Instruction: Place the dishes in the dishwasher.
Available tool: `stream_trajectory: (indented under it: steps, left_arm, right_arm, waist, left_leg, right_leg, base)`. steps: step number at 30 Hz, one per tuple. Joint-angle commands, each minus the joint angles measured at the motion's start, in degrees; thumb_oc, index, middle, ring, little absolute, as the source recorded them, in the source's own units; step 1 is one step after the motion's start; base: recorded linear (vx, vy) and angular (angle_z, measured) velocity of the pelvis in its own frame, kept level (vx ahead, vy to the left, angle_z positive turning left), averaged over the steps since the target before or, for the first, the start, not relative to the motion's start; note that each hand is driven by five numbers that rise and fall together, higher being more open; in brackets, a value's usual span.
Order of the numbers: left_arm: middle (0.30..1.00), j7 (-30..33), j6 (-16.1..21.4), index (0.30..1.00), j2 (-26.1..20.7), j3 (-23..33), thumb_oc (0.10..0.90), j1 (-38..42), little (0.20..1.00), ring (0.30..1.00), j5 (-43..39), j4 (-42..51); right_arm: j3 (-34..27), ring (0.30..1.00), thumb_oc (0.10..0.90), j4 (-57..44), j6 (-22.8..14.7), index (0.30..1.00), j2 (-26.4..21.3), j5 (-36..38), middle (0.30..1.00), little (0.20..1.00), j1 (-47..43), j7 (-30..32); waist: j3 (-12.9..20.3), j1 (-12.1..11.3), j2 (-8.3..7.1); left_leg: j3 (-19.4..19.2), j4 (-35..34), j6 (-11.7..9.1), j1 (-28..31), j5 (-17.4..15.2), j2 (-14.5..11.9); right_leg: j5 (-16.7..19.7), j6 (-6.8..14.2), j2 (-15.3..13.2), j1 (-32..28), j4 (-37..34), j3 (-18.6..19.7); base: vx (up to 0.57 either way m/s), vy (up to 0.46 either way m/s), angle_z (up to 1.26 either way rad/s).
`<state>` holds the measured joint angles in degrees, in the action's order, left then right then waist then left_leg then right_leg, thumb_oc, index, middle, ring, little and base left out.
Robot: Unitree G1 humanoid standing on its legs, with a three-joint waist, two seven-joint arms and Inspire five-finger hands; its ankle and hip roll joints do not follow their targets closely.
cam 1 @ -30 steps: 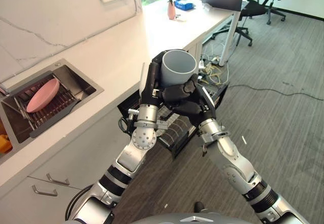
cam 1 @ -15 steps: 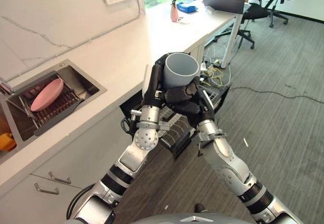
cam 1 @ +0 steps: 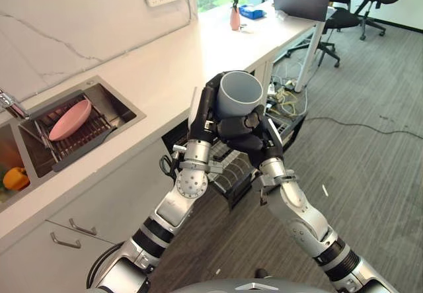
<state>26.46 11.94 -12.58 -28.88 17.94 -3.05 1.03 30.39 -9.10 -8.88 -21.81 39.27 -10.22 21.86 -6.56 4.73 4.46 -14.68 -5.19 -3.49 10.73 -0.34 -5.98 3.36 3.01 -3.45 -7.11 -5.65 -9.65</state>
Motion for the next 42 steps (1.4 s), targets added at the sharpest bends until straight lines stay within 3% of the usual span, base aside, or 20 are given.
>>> stream_trajectory:
  steps: [1, 9, 26, 42]
  left_arm:
    - [0.900, -1.00, 2.09, 0.900, -1.16, -3.34, 0.800, -1.39, 0.900, 0.900, -3.31, -2.47]
    - [0.900, -1.84, 2.15, 0.900, -2.82, 0.92, 0.800, -6.31, 0.900, 0.900, -5.97, -1.90]
    - [0.900, -4.13, 0.36, 0.900, -4.95, 7.43, 0.800, -15.48, 0.900, 0.900, -9.06, -2.87]
    - [0.900, -8.19, 0.11, 0.900, -8.61, 14.38, 0.800, -19.85, 0.900, 0.900, -8.58, -1.86]
  right_arm:
    - [-16.10, 0.300, 0.400, -11.40, -14.44, 0.300, 6.97, -11.07, 0.300, 0.300, -10.23, 1.58]
    - [-22.31, 0.300, 0.400, -8.30, -13.01, 0.300, 3.82, -18.37, 0.300, 0.300, -8.03, 5.01]
    - [-29.06, 0.300, 0.400, -4.01, -11.58, 0.300, 3.28, -19.56, 0.300, 0.300, -4.63, 7.25]
    - [-35.05, 0.300, 0.400, -0.58, -9.31, 0.300, 0.28, -26.14, 0.300, 0.300, -3.75, 7.43]
  waist:
    - [3.08, 0.80, -5.02]
    - [2.87, -0.18, -5.48]
    - [2.17, -3.33, -6.26]
    - [1.89, -4.15, -5.65]
  left_leg:
    - [-0.51, 0.19, -1.42, 0.03, -0.96, -1.03]
    - [0.46, 0.19, -1.47, -0.32, -0.97, -0.92]
    - [3.17, 0.19, -1.71, -1.94, -0.19, -0.85]
    - [3.73, 0.19, -1.80, -2.09, -0.07, -0.73]
  right_leg:
    - [-5.94, 4.88, -3.13, -3.29, 1.00, 0.98]
    - [-6.17, 4.95, -3.11, -3.53, 0.90, -0.16]
    - [-6.73, 4.53, -2.83, -3.97, 0.85, -3.02]
    - [-6.97, 4.43, -2.80, -4.21, 0.91, -3.84]
  base:
    - [0.01, -0.003, 0.03]
    - [0.01, -0.003, 0.08]
    - [0.00, -0.002, 0.12]
    - [0.00, 0.001, 0.03]
